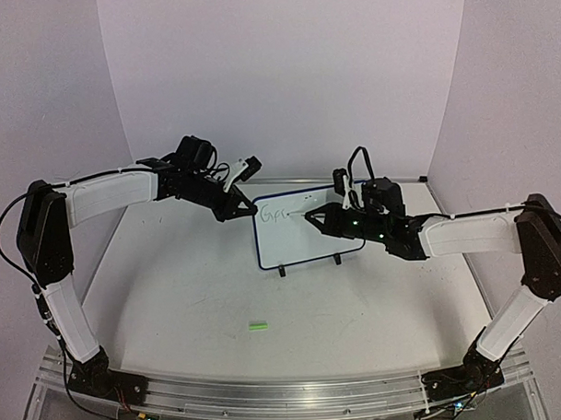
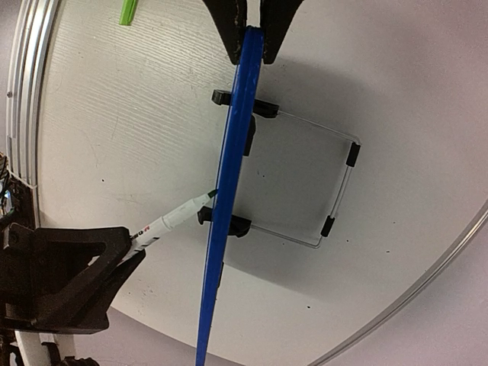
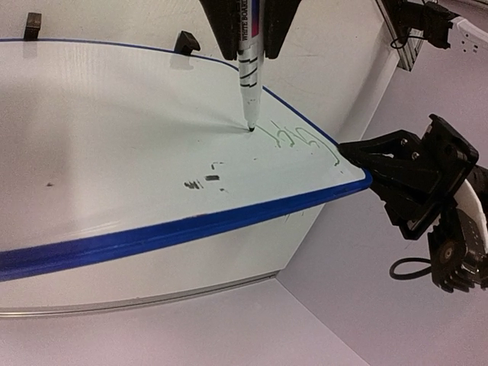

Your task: Write a sentence on the whiteboard

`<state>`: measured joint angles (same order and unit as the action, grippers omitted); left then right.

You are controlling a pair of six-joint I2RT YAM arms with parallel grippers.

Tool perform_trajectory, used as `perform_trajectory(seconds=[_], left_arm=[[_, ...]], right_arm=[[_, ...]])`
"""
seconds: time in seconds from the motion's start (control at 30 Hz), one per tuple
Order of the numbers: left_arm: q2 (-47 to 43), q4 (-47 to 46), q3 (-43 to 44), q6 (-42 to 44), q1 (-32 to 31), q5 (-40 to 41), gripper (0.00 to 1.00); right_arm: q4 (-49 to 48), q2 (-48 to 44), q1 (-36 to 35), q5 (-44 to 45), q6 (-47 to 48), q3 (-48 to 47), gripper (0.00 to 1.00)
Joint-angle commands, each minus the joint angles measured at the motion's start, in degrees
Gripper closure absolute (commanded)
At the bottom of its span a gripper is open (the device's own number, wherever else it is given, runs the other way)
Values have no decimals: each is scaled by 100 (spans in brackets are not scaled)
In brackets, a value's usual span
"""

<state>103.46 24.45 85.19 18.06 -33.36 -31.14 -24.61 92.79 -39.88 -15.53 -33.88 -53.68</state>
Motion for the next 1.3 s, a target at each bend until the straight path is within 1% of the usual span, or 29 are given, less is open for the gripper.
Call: perform_trajectory(seconds=[0.0,0.53,0.9,1.27], left_arm=[[67,181,130,218,23,434,100],[93,172,125,220,23,433,100],[87,175,121,220,23,434,100],[79,178,112,217,23,433,100]], right_arm=[[-112,-47,21,20,75,-319,100],[-175,170,24,-118,34,-410,100],[-142,-518,23,-96,75,-141,100],[-73,-425,94,87,45,146,100]])
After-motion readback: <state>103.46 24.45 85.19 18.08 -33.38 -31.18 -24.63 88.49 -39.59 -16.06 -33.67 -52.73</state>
